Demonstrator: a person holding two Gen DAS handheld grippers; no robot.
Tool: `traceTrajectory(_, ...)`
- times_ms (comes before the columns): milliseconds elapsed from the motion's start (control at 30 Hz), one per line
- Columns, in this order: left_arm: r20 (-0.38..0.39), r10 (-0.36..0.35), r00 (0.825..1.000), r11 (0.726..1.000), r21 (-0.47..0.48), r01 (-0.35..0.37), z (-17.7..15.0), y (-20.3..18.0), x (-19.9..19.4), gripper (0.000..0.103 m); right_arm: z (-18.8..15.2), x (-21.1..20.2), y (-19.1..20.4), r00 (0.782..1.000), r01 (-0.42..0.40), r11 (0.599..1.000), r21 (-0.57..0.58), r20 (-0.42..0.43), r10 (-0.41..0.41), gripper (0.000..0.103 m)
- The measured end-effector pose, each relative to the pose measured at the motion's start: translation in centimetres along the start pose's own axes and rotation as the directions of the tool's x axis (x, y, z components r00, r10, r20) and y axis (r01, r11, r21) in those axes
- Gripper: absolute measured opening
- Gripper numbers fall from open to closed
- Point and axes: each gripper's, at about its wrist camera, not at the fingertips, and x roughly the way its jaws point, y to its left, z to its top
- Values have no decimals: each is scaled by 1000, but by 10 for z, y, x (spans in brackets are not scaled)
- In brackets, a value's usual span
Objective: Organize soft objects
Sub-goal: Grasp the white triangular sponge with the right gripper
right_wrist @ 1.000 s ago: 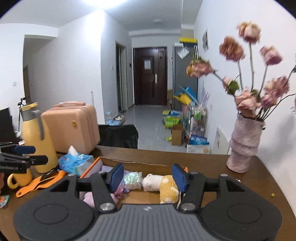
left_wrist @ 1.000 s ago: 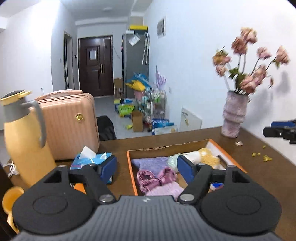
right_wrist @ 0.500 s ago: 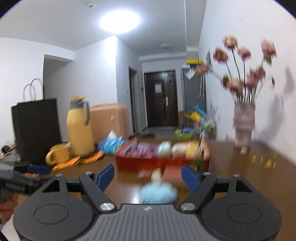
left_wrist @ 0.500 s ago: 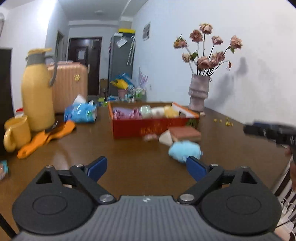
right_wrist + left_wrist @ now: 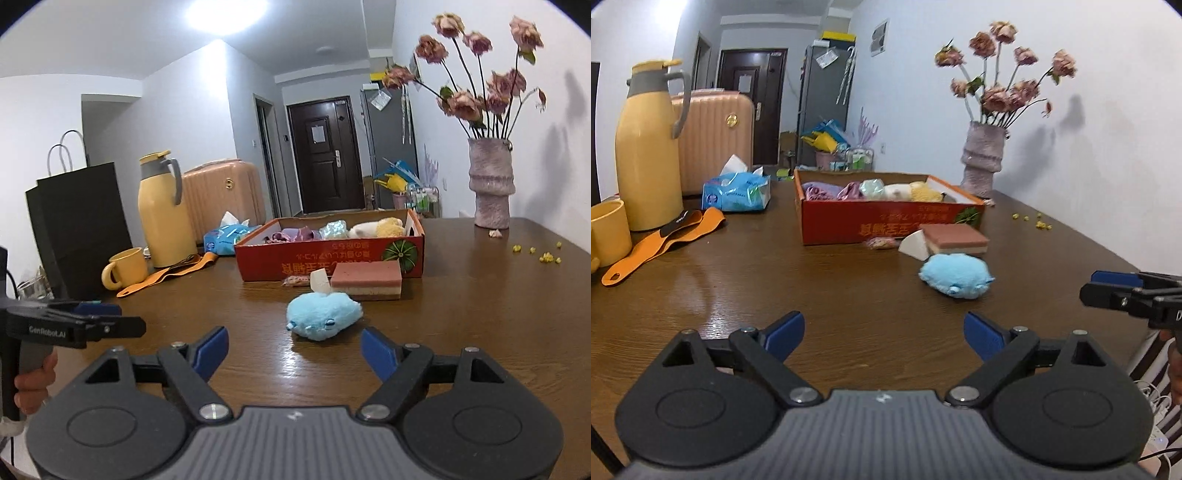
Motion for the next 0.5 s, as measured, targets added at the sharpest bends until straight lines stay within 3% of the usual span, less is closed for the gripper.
traceTrajectory(167, 25, 14, 1000, 996, 85, -16, 28, 9, 48, 94, 26, 49, -4, 1000, 26, 997, -73, -15, -27, 71)
traceTrajectory(267, -9, 12, 1000, 993, 120, -11, 45, 16, 95, 84, 42, 90, -4, 998, 44, 989, -138, -29, -48, 63)
traceTrajectory(333, -58, 22, 998, 990, 142, -14, 55, 19, 127, 75, 53, 117, -6, 998, 31, 987, -160, -50, -39, 59)
traceTrajectory(500, -105, 10, 994, 981, 194, 10, 68, 23, 181, 75, 76, 195, -12, 992, -40, 979, -201, -122, 15, 55)
